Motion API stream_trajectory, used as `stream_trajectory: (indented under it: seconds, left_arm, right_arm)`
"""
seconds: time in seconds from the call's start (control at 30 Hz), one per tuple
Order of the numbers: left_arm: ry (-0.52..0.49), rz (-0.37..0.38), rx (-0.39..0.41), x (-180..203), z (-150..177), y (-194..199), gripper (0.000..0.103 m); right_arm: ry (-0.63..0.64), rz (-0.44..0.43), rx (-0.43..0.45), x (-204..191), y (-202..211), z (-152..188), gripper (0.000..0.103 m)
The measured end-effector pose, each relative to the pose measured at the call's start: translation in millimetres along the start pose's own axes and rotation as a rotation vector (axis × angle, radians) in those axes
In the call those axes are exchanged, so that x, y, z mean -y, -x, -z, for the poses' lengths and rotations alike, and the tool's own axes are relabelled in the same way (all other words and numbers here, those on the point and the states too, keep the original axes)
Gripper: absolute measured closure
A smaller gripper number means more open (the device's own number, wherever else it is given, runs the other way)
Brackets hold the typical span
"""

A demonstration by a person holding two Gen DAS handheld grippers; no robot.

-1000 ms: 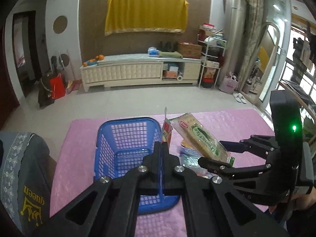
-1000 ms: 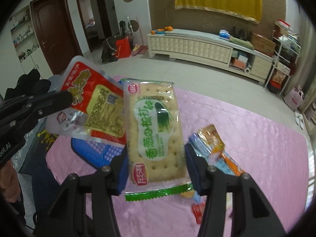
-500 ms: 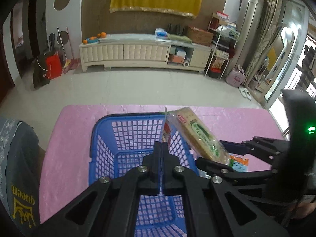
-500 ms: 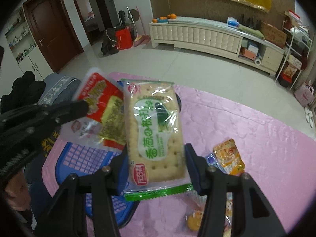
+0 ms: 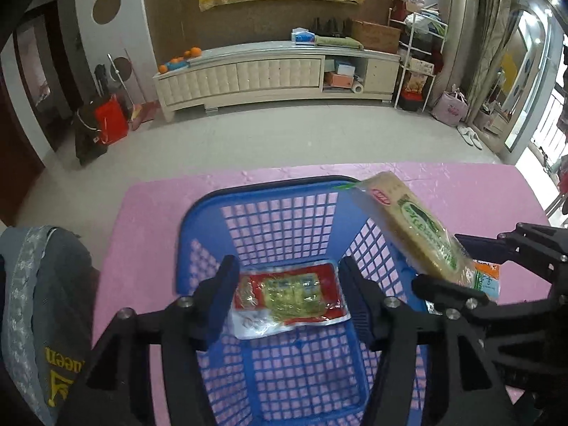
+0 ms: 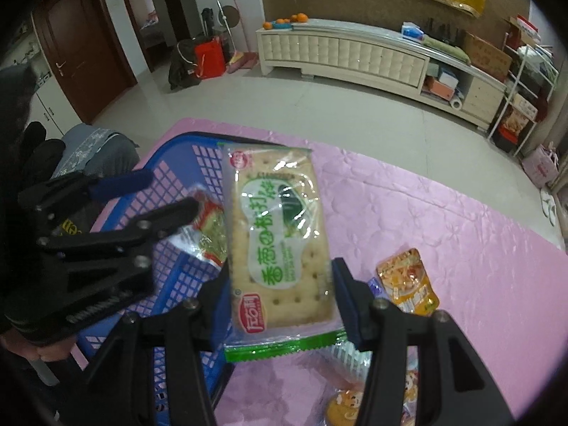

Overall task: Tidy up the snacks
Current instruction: 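Carry both packs to the blue basket and release the sausage pack from left gripper, then lower the cracker pack into the basket and open the right gripper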

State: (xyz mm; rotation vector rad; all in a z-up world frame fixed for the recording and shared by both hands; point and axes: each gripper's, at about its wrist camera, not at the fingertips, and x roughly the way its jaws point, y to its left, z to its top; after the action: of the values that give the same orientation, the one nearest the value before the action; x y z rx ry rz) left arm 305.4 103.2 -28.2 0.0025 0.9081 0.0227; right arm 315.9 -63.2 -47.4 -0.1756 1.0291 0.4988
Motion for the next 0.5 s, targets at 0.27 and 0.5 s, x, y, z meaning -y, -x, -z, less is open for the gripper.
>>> stream_trajectory:
  seconds: [0.27,0.5]
  left_arm:
    - [0.050,0.017,0.010,-33,16,55,0.032]
    - [0.044,-0.012,0.041,-53,34,85,0.029]
  right_arm:
    - [0.023,-0.007,0.015,-26,37,0,0.046]
    - [0.079,0.000,-0.001,-53,40,-10,0.046]
